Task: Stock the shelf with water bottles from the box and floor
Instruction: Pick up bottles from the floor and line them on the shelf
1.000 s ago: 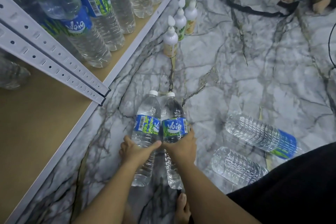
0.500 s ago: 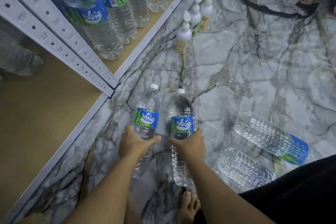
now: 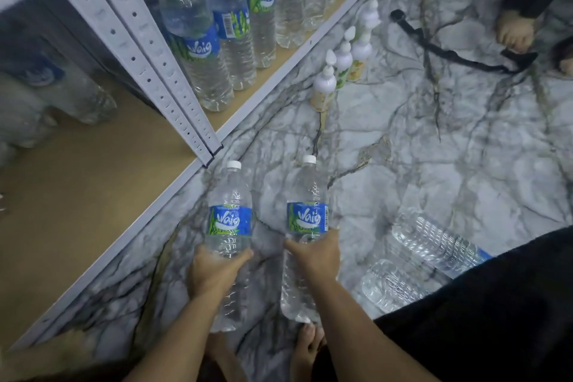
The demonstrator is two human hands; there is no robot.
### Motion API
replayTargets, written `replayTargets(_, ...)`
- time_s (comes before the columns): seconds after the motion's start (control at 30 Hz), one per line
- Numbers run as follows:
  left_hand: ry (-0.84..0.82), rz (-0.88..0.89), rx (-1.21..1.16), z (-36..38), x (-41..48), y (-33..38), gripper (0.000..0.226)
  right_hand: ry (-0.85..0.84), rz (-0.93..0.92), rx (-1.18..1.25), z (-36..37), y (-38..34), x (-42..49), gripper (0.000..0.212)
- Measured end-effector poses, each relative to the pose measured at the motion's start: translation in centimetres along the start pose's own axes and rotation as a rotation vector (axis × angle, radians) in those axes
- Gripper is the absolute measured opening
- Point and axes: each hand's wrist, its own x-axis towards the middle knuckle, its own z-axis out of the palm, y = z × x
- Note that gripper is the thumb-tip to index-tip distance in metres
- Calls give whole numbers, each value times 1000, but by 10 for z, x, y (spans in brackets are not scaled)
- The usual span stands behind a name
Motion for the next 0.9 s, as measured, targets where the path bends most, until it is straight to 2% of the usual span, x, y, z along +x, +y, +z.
replayTargets(0.13, 50, 90, -78, -38, -26, 15, 89, -46, -127, 66, -31, -27, -26, 63)
replayTargets(0.3, 142, 273, -272, -97, -78, 56, 65, -77, -320, 208, -82, -80, -81, 54)
replayTargets(0.57, 432, 648, -497, -222, -196, 85, 70, -157, -777, 446, -125, -160, -196, 66)
replayTargets(0.8, 746, 758, -644, -328, -268, 58, 72, -335, -1094, 509, -127, -220, -323, 77)
replayTargets(0.9, 881, 736, -698, -375, -278, 40, 84, -423, -1184, 506, -115, -240, -374, 78)
